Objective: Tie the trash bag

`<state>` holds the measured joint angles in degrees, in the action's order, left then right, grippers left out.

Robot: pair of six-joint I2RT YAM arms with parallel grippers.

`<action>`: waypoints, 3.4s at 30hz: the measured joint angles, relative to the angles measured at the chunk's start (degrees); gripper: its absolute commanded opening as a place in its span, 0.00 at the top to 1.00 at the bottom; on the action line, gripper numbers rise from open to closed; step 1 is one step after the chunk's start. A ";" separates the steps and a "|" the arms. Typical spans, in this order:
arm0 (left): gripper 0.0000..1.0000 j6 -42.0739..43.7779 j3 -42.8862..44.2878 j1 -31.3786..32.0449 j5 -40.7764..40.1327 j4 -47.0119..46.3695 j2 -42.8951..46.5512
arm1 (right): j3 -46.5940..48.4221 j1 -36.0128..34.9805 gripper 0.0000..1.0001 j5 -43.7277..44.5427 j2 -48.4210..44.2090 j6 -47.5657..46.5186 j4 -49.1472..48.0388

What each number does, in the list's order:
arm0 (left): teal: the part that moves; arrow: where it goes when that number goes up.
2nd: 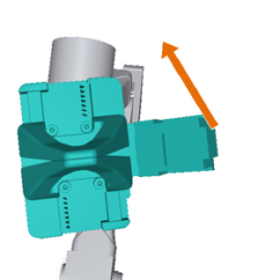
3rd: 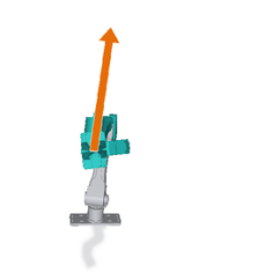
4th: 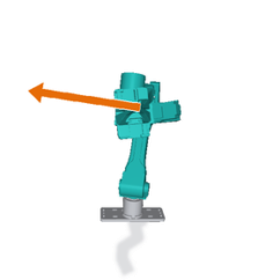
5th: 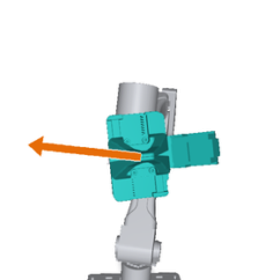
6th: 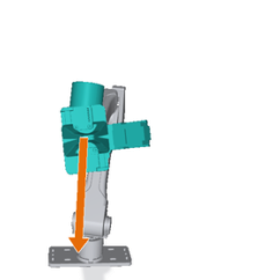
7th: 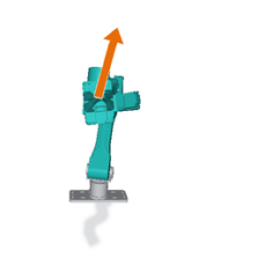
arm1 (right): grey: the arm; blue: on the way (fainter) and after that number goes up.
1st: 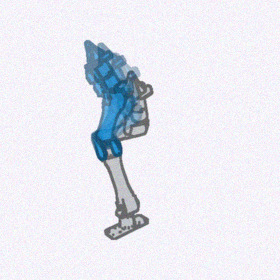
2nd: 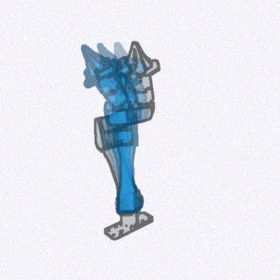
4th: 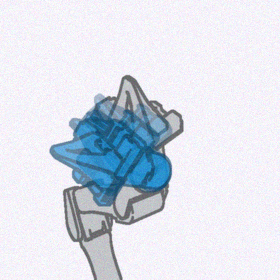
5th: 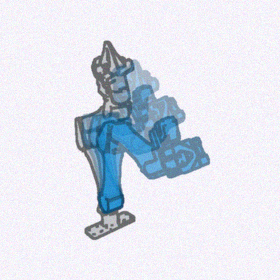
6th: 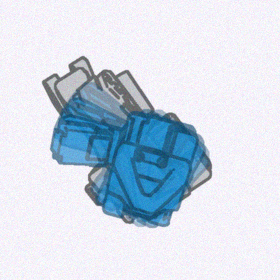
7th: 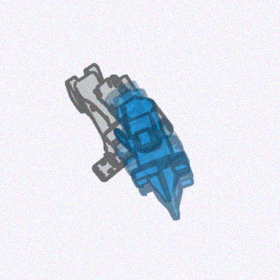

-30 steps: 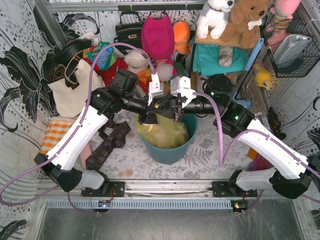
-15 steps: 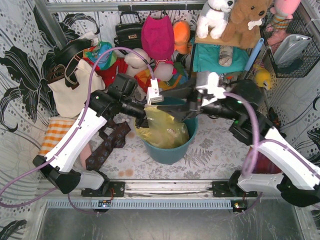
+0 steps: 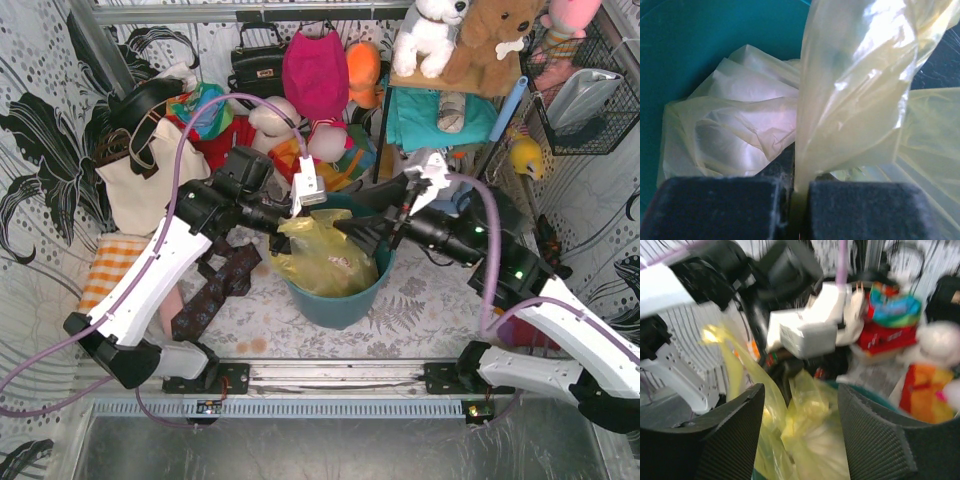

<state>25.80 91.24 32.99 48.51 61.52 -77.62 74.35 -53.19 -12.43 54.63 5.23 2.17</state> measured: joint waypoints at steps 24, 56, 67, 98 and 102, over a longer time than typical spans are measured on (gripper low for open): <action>0.23 -6.62 0.98 -0.02 -10.38 -4.22 6.32 | -5.62 0.00 1.00 2.10 2.62 8.87 0.81; 0.11 -8.57 16.48 -0.02 0.55 -9.09 13.79 | -5.62 0.00 1.00 2.32 0.81 8.87 0.81; 0.60 -9.07 10.71 0.02 4.42 -14.51 9.09 | -5.27 0.00 1.00 1.36 1.99 8.87 0.85; 1.00 -7.91 -1.77 0.72 -0.81 -24.72 7.45 | -1.36 -0.07 1.00 13.97 1.20 11.69 4.92; 1.00 -9.14 -3.19 0.70 -0.11 -29.05 11.06 | -1.86 -0.04 1.00 16.57 1.07 12.13 6.54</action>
<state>16.67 88.05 33.69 48.40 32.47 -66.57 72.49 -53.23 4.14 55.70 17.37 8.71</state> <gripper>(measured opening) 0.010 0.003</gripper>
